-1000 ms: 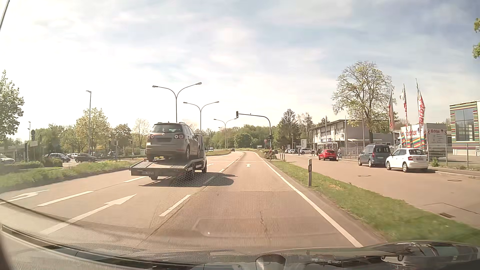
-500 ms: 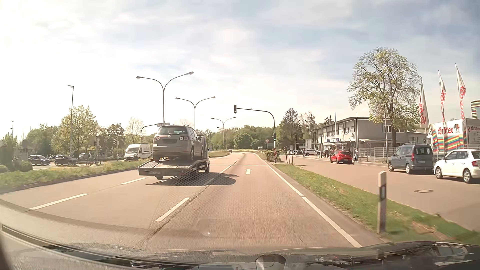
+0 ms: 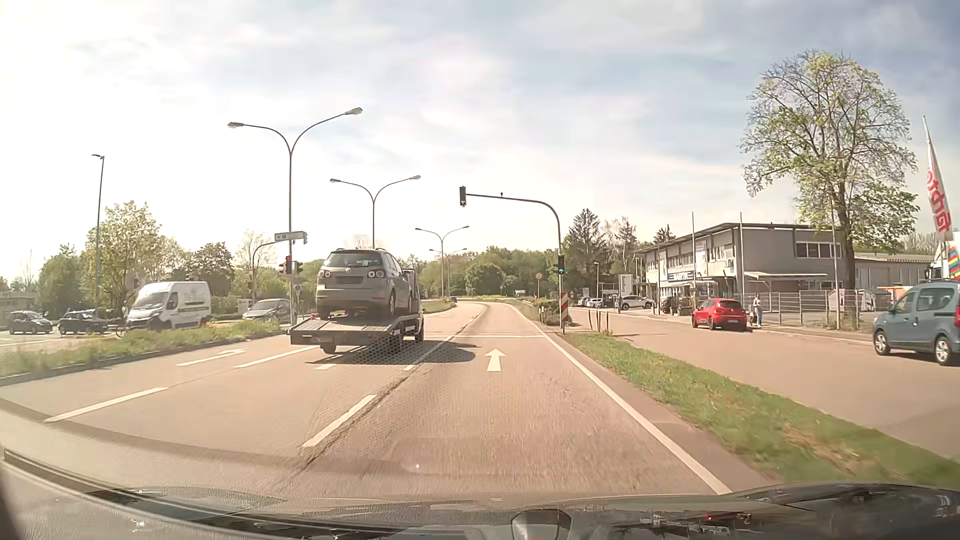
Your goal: Follow the waypoints while adhering to traffic rules and regulations
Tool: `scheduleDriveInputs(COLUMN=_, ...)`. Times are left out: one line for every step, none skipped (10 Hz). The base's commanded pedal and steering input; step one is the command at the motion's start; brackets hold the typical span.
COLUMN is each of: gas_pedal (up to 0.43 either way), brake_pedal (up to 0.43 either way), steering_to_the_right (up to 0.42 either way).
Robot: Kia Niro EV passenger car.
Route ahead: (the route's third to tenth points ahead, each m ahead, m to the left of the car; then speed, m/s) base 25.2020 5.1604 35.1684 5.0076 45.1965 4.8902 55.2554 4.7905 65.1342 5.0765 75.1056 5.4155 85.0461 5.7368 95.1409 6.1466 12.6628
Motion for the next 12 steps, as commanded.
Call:
scheduleDriveInputs(gas_pedal=0.067, brake_pedal=0.000, steering_to_the_right=0.000)
scheduleDriveInputs(gas_pedal=0.067, brake_pedal=0.000, steering_to_the_right=0.000)
scheduleDriveInputs(gas_pedal=0.067, brake_pedal=0.000, steering_to_the_right=0.000)
scheduleDriveInputs(gas_pedal=0.067, brake_pedal=0.000, steering_to_the_right=0.000)
scheduleDriveInputs(gas_pedal=0.067, brake_pedal=0.000, steering_to_the_right=0.000)
scheduleDriveInputs(gas_pedal=0.067, brake_pedal=0.000, steering_to_the_right=0.000)
scheduleDriveInputs(gas_pedal=0.067, brake_pedal=0.000, steering_to_the_right=0.000)
scheduleDriveInputs(gas_pedal=0.067, brake_pedal=0.000, steering_to_the_right=0.000)
scheduleDriveInputs(gas_pedal=0.067, brake_pedal=0.000, steering_to_the_right=0.000)
scheduleDriveInputs(gas_pedal=0.067, brake_pedal=0.000, steering_to_the_right=0.000)
scheduleDriveInputs(gas_pedal=0.067, brake_pedal=0.000, steering_to_the_right=0.000)
scheduleDriveInputs(gas_pedal=0.067, brake_pedal=0.000, steering_to_the_right=0.000)
